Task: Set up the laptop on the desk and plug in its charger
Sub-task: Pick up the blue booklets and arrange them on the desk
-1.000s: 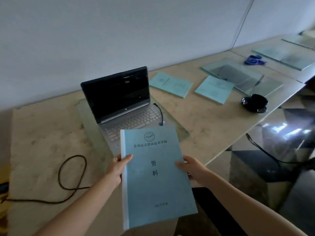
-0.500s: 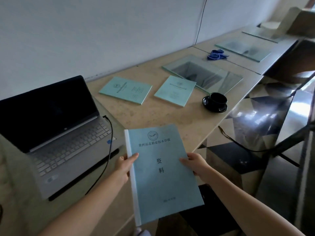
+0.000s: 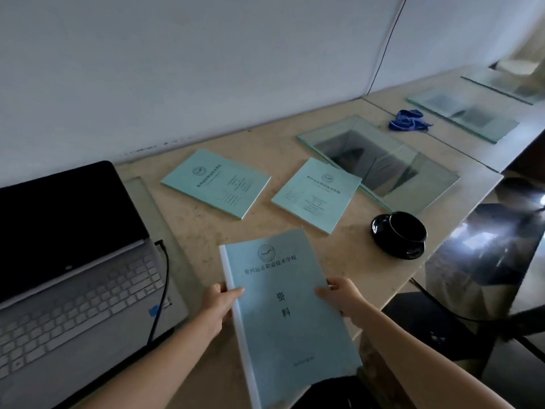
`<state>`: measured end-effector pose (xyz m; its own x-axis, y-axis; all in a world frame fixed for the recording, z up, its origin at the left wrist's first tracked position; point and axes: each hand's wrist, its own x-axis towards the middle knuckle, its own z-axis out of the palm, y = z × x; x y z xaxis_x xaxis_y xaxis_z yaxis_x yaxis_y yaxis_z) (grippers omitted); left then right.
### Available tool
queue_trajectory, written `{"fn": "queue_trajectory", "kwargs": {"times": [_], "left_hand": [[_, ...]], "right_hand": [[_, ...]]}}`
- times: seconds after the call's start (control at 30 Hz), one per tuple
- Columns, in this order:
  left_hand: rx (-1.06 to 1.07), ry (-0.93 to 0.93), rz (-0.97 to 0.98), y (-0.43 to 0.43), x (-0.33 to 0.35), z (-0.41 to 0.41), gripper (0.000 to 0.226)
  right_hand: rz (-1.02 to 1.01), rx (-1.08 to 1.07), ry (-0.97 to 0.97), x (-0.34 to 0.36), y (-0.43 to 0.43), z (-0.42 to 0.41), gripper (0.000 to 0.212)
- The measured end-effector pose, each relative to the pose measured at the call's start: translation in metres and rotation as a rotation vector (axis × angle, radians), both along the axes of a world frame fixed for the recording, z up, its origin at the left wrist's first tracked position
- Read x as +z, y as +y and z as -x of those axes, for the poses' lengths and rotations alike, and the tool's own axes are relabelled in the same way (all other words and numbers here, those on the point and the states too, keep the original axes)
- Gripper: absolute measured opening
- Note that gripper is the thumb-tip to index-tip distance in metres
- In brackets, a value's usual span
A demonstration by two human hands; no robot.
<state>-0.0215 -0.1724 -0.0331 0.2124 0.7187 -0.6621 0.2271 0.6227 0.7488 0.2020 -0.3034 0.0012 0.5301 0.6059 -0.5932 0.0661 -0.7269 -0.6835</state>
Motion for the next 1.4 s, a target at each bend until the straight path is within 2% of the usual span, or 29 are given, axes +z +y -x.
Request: {"fn": "queue_trajectory", "kwargs": {"times": [0.07,0.13,0.2,0.23,0.33,0.4,0.47,0.53,0.67,0.8,0.9,1.03,1.2,1.4], "left_hand": [[0.002,0.028,0.003,0.01,-0.002,-0.005,0.009],[-0.003,0.063,0.007,0.017,-0.007,-0.007,0.009],[0.011,0.088,0.023,0.024,-0.011,-0.009,0.01],[0.017,0.114,0.026,0.027,-0.011,-0.009,0.016],[0.023,0.187,0.021,0.036,-0.013,-0.007,0.06],[0.001,0.238,0.014,0.039,-0.014,-0.007,0.069],[-0.034,0.279,0.018,0.043,-0.013,-0.007,0.064],[-0.109,0.329,0.008,0.049,-0.011,-0.006,0.048],[-0.326,0.477,0.002,0.057,-0.002,-0.003,0.027],[-0.473,0.639,-0.019,0.074,0.015,-0.004,0.017],[-0.305,0.545,-0.005,0.098,0.029,-0.004,0.009],[-0.017,0.479,-0.152,0.132,0.05,-0.01,0.004],[0.119,0.421,-0.251,0.171,0.052,-0.035,0.034],[0.327,0.439,-0.261,0.226,0.026,-0.064,0.049]], "right_hand": [[0.011,0.034,-0.016,-0.004,0.015,-0.008,0.01],[0.032,0.062,-0.012,-0.009,0.027,-0.014,0.005],[0.063,0.099,-0.017,-0.015,0.036,-0.019,0.009],[0.075,0.118,-0.026,-0.017,0.042,-0.021,0.011],[0.103,0.199,-0.058,-0.022,0.056,-0.029,0.012],[0.122,0.245,-0.062,-0.025,0.064,-0.037,0.012],[0.137,0.284,-0.023,-0.028,0.071,-0.047,0.012],[0.176,0.353,0.035,-0.026,0.081,-0.058,0.012],[0.365,0.543,0.122,-0.018,0.108,-0.079,0.021],[0.536,0.806,0.058,-0.004,0.151,-0.094,0.027],[0.417,0.86,0.004,0.005,0.188,-0.11,0.025],[0.22,0.826,-0.011,0.017,0.247,-0.129,0.024],[0.056,0.829,-0.063,0.021,0.326,-0.13,0.029],[-0.14,0.829,-0.13,-0.013,0.41,-0.127,0.042]]}}
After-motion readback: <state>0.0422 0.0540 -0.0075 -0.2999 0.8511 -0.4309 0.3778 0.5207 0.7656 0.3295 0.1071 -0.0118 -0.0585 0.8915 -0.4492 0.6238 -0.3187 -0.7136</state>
